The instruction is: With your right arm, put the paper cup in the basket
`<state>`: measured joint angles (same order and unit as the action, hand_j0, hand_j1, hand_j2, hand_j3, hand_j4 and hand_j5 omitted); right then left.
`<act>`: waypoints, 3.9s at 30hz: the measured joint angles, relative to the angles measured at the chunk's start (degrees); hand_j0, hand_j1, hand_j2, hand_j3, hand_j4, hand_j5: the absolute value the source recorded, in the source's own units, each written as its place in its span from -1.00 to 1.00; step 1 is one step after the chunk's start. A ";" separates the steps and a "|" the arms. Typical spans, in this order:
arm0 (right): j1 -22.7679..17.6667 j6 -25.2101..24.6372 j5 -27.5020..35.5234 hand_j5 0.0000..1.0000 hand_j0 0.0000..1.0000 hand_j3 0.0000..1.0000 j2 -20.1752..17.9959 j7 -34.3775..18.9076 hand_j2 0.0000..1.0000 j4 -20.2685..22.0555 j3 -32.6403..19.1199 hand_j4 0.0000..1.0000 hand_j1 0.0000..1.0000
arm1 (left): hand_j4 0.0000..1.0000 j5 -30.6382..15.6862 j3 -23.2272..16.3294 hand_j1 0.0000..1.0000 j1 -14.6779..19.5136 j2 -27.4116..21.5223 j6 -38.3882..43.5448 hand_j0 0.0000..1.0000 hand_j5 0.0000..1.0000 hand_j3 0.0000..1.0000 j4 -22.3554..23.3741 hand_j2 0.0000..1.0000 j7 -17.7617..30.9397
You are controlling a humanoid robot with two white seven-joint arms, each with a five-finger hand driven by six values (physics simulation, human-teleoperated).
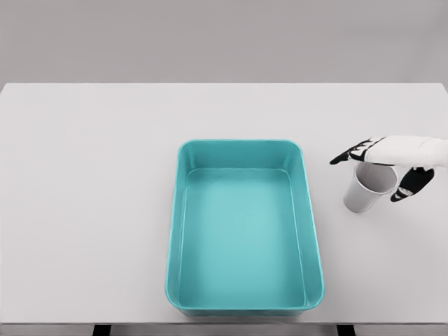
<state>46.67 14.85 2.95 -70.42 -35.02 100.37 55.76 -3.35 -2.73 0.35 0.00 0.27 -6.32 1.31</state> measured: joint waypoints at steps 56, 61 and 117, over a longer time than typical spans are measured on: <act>-1.59 -0.42 -0.51 0.46 0.46 0.46 1.98 0.01 0.46 -4.94 -0.41 0.46 0.46 | 1.00 0.01 0.00 1.00 0.00 0.00 0.00 1.00 1.00 1.00 0.00 1.00 0.00; -1.58 -0.32 -0.46 0.42 0.42 0.42 1.56 0.01 0.42 -4.38 -1.59 0.42 0.42 | 1.00 0.00 0.00 1.00 0.00 0.00 0.00 1.00 1.00 1.00 0.00 1.00 0.00; 0.35 8.04 4.91 0.43 0.43 0.43 1.90 0.00 0.43 0.05 -11.38 0.43 0.43 | 1.00 0.01 0.00 1.00 0.00 0.00 0.00 1.00 1.00 1.00 0.00 1.00 0.00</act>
<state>47.02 22.90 7.85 -68.51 -35.02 100.42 44.38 -3.34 -2.73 0.35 0.00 0.27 -6.32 1.31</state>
